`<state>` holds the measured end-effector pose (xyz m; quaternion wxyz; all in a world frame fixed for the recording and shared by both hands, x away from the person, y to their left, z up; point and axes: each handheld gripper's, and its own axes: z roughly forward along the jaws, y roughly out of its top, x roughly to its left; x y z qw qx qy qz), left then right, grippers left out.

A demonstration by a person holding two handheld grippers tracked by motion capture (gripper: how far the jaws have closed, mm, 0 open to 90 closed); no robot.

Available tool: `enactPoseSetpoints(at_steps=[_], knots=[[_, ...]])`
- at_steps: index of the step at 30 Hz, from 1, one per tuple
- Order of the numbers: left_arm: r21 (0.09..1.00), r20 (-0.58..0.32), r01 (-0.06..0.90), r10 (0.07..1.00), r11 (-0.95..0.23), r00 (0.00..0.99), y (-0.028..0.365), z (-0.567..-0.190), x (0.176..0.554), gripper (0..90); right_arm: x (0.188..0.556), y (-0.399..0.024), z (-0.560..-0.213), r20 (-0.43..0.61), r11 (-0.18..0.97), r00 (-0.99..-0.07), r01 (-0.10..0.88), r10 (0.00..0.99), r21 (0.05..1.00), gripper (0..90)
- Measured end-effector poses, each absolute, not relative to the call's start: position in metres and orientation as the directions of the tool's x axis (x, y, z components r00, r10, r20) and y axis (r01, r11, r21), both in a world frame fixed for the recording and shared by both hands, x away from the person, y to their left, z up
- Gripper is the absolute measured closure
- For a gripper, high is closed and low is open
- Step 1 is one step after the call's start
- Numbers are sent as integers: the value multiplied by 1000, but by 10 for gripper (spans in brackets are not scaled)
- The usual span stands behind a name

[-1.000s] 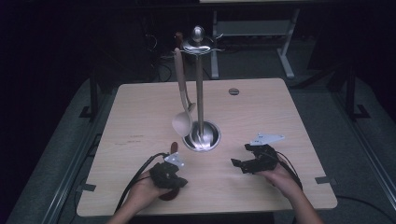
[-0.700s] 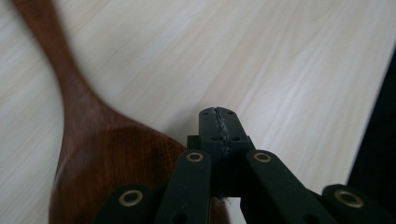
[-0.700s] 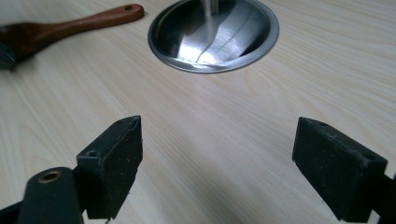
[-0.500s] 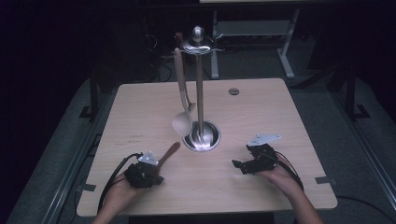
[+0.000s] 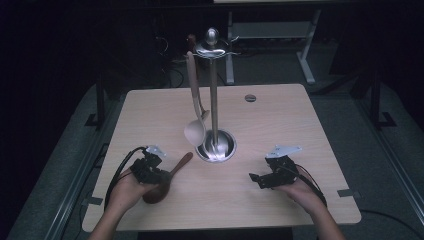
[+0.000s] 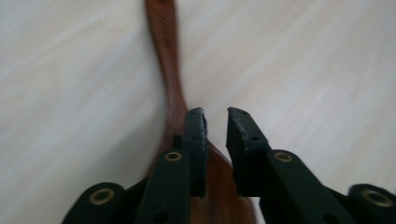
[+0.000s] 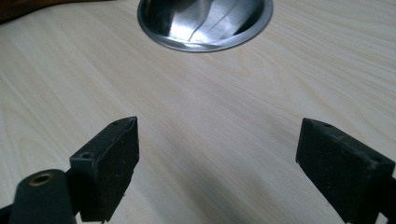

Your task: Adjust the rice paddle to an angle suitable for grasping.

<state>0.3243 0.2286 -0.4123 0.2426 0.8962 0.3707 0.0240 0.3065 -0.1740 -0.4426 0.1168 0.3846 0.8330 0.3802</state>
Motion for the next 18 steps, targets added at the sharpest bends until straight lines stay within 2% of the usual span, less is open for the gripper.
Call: enactPoseSetpoints(at_steps=[4, 8, 13, 18], knots=[[383, -127, 678, 691, -627, 711, 219, -412, 345, 690, 306, -175, -441, 107, 405, -671, 557, 733, 725, 133], [318, -122, 701, 705, -639, 698, 206, -419, 361, 673, 308, -175, -444, 88, 419, -670, 555, 737, 719, 133], [246, -81, 694, 699, -677, 710, 197, -424, 371, 670, 309, -178, -446, 96, 408, -660, 565, 745, 717, 133], [223, -63, 694, 700, -685, 711, 193, -428, 372, 695, 309, -179, -445, 103, 401, -653, 574, 750, 714, 134]])
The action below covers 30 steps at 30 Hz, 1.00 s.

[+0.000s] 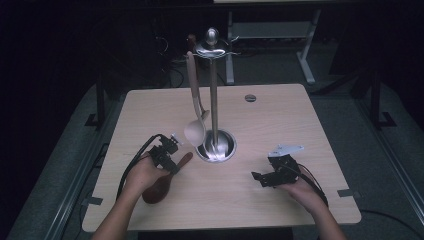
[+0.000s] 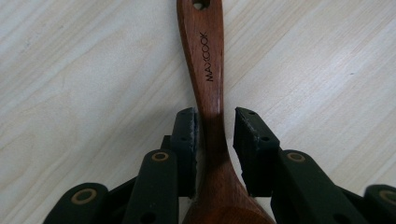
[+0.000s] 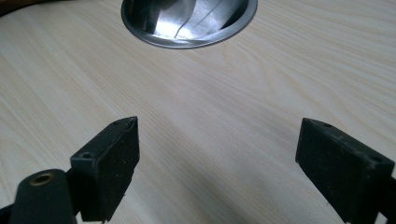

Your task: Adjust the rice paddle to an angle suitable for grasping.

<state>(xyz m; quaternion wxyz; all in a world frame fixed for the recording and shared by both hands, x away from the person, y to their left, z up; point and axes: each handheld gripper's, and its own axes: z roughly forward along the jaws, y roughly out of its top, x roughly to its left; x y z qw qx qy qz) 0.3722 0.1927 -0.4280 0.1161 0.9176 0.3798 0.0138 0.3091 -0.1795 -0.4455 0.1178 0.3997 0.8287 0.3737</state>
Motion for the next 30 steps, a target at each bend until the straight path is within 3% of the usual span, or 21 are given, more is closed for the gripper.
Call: enactPoseSetpoints(at_steps=[16, 30], knots=[[198, -11, 688, 700, -699, 714, 194, -434, 373, 755, 312, -179, -448, 98, 413, -663, 568, 742, 712, 136], [213, -36, 673, 683, -708, 730, 201, -433, 373, 789, 312, -177, -449, 96, 429, -673, 567, 733, 703, 136]])
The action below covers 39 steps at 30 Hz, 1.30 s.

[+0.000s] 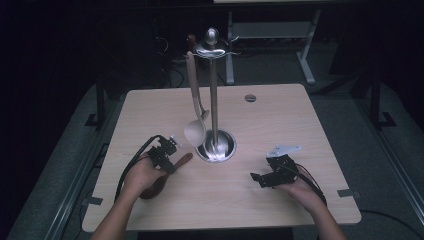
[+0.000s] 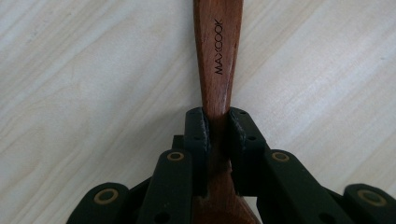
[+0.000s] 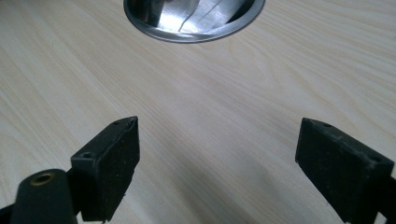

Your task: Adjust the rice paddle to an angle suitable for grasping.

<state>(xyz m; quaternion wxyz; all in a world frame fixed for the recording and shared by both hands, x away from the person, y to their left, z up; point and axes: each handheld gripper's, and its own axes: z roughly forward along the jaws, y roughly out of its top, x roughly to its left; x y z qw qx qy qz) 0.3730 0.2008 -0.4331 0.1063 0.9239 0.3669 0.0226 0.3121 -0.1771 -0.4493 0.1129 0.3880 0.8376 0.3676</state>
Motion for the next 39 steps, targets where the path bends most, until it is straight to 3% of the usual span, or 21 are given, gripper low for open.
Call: enactPoseSetpoints(at_steps=[6, 18, 29, 39], knots=[[262, -79, 671, 678, -693, 731, 207, -428, 367, 788, 313, -179, -449, 113, 404, -663, 572, 740, 713, 136], [501, -220, 639, 628, -584, 747, 232, -404, 347, 791, 312, -179, -449, 107, 405, -667, 564, 737, 719, 136], [623, -248, 581, 573, -523, 781, 243, -385, 327, 791, 313, -181, -437, 193, 342, -659, 592, 727, 730, 136], [742, -238, 502, 525, -444, 817, 231, -367, 316, 791, 311, -180, -439, 208, 338, -658, 601, 724, 724, 142]])
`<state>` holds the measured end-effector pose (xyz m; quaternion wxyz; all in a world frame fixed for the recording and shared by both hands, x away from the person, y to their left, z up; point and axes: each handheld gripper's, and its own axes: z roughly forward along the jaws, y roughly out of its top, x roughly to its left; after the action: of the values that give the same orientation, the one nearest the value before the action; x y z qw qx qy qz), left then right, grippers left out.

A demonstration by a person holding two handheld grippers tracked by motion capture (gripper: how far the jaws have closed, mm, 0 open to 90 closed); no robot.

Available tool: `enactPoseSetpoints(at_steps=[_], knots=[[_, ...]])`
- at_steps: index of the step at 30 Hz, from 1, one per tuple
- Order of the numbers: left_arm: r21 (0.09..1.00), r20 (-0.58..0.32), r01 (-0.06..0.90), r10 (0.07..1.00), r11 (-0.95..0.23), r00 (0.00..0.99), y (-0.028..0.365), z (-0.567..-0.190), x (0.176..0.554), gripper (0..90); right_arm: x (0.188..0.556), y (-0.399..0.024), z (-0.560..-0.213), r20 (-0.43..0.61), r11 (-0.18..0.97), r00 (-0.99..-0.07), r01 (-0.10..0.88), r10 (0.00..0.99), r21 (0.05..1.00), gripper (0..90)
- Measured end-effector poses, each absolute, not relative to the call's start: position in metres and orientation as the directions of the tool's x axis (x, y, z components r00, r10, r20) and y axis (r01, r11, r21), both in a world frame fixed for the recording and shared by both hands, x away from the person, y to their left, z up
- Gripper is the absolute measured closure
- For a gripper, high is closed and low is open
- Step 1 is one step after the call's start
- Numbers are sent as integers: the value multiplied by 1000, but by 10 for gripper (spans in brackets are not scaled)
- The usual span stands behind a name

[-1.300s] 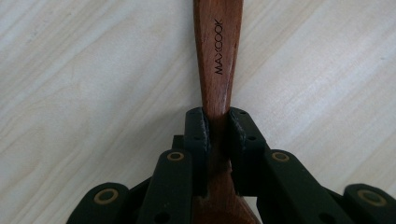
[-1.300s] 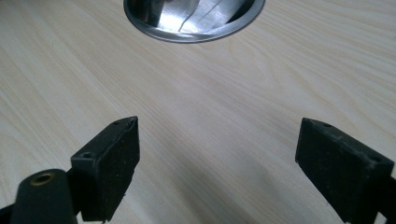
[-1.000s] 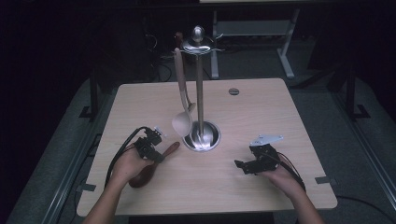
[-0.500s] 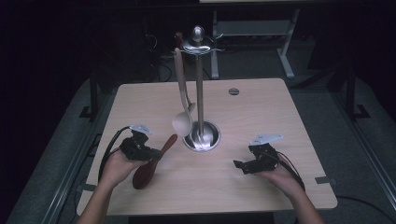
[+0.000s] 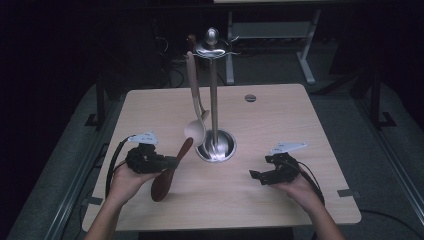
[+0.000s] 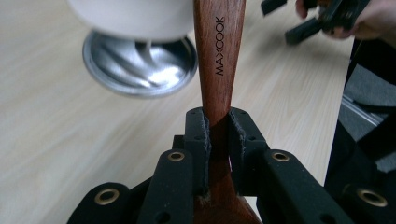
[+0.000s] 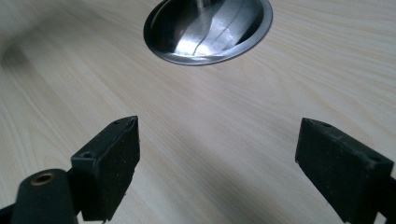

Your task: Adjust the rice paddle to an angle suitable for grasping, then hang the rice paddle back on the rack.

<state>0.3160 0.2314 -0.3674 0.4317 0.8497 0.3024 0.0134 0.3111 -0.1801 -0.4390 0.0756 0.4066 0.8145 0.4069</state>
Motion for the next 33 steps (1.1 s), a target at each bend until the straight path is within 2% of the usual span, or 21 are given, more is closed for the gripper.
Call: enactPoseSetpoints(at_steps=[10, 17, 22, 33], knots=[[820, -194, 425, 513, -383, 836, 204, -354, 307, 790, 308, -185, -431, 229, 295, -647, 596, 727, 747, 344], [858, -175, 398, 546, -323, 819, 180, -346, 307, 790, 302, -176, -412, 227, 251, -659, 548, 717, 798, 466], [868, -156, 382, 557, -316, 816, 160, -345, 308, 790, 298, -166, -389, 229, 218, -685, 500, 692, 838, 514], [883, -111, 339, 557, -325, 823, 137, -348, 307, 790, 302, -144, -349, 267, 135, -737, 436, 621, 890, 560]])
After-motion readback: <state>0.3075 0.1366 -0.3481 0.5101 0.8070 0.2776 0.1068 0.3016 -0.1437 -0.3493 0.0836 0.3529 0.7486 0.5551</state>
